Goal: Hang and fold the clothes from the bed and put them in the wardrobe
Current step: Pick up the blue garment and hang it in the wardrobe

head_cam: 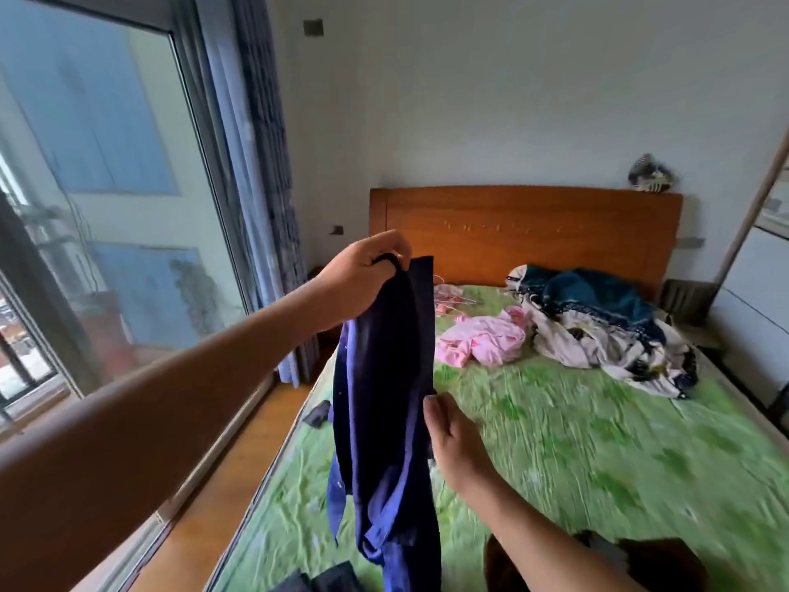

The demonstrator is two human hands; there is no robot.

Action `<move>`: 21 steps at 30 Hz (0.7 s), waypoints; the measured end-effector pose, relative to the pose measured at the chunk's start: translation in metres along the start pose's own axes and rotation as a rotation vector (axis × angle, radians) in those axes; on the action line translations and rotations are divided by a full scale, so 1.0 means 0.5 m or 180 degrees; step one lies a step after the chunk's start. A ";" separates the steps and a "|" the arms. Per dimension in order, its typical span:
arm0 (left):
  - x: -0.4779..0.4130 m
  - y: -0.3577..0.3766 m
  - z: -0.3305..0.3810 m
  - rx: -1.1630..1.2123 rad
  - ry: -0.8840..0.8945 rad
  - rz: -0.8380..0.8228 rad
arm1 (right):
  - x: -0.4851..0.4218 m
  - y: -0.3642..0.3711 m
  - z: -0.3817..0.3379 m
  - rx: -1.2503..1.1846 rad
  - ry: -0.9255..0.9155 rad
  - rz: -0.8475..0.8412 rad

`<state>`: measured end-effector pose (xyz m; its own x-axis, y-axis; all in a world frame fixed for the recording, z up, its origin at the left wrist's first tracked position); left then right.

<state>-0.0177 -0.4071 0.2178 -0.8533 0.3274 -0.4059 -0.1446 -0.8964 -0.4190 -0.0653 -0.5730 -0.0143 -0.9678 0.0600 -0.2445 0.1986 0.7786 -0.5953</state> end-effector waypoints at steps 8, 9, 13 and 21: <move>-0.013 -0.043 0.024 -0.0469 0.0387 -0.0364 | 0.025 0.032 -0.022 0.0645 0.0784 0.0618; -0.013 -0.054 0.015 -0.0833 0.0556 -0.0463 | 0.024 0.016 -0.020 0.0599 0.0969 0.0770; -0.020 -0.074 -0.050 -0.2213 0.0835 -0.0599 | 0.020 -0.096 -0.022 0.0645 0.1305 0.1365; -0.019 0.052 -0.093 -0.2000 0.1274 -0.1134 | 0.137 -0.375 -0.122 0.2529 0.0685 0.1258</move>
<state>0.0097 -0.4196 0.1730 -0.5489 0.7486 -0.3718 0.0359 -0.4233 -0.9053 -0.1781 -0.6766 0.1273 -0.7988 0.4081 -0.4421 0.4927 0.0220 -0.8699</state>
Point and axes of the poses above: each hand's wrist, its own x-axis away from the middle knuckle, its own y-axis out of the palm, z = x × y, the point moved 1 cm from there along -x, towards the middle knuckle, and after that the axes turned 14 degrees about x, right-handed, at the moved point
